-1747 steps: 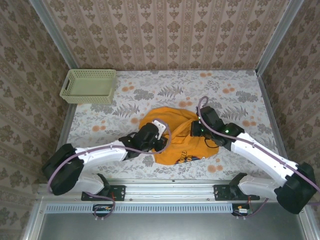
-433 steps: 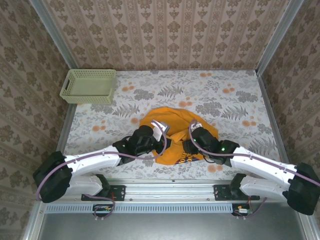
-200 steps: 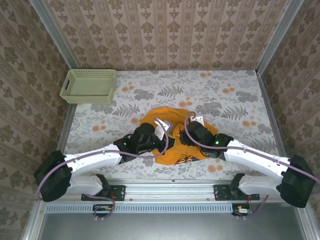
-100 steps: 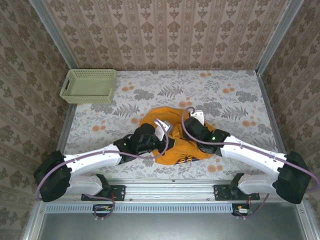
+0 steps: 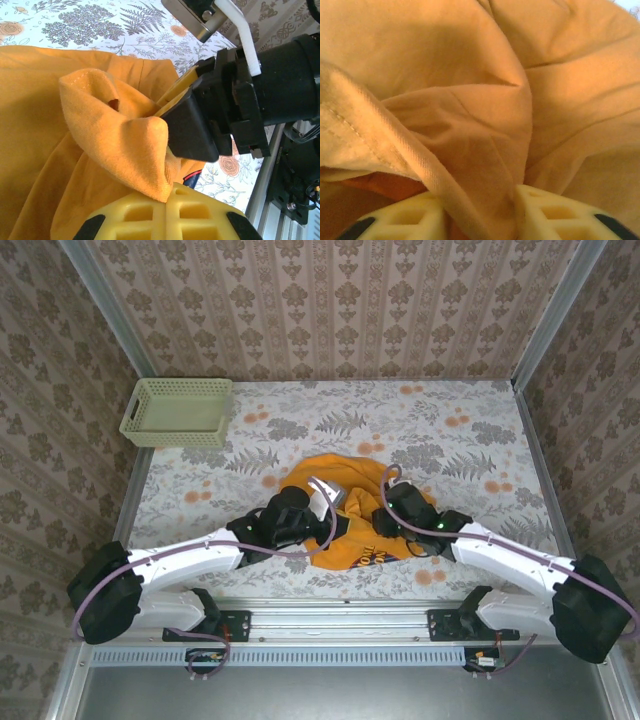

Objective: Fold the inside-out t-shirt

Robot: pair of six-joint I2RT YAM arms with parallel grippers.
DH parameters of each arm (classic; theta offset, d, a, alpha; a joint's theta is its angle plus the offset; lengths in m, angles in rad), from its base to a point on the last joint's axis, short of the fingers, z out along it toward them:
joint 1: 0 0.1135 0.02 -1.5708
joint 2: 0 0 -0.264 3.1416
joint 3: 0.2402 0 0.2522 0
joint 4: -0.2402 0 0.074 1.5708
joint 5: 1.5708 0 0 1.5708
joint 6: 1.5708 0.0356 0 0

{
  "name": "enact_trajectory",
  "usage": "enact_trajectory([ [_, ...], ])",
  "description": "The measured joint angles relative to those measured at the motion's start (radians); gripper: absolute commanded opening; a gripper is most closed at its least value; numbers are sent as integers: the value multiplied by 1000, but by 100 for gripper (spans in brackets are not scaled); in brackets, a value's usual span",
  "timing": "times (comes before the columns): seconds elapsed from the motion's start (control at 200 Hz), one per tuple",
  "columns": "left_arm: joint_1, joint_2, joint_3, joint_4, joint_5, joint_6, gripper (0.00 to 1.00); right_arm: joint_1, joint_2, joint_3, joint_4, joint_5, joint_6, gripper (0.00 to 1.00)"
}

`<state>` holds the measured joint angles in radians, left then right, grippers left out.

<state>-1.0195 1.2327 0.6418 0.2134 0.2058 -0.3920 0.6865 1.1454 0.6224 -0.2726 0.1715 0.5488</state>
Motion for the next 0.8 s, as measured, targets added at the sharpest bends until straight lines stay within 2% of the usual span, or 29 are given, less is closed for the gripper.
enact_trajectory([
  [0.13, 0, 0, 0, -4, -5, 0, 0, -80, -43, -2, -4, -13, -2, 14],
  [0.21, 0, 8, 0, -4, -12, 0, 0, -153, -99, -20, 2, -55, -5, 12],
  [0.305, 0, 37, 1, -4, -18, 0, 0, -242, -142, -61, 16, -125, -8, 21],
  [0.43, 0, 90, 14, -5, -18, 0, 0, -311, -119, -108, 30, -213, -15, 24],
  [0.51, 0, 125, 36, -5, -18, -1, 0, -314, -94, -109, 31, -232, -14, 38],
  [0.63, 0, 166, 85, -4, -14, -1, 0, -313, -98, -108, 24, -228, -23, 46],
  [0.8, 0, 196, 142, -12, -12, -8, 0, -284, -198, -108, -26, -165, -21, 50],
])
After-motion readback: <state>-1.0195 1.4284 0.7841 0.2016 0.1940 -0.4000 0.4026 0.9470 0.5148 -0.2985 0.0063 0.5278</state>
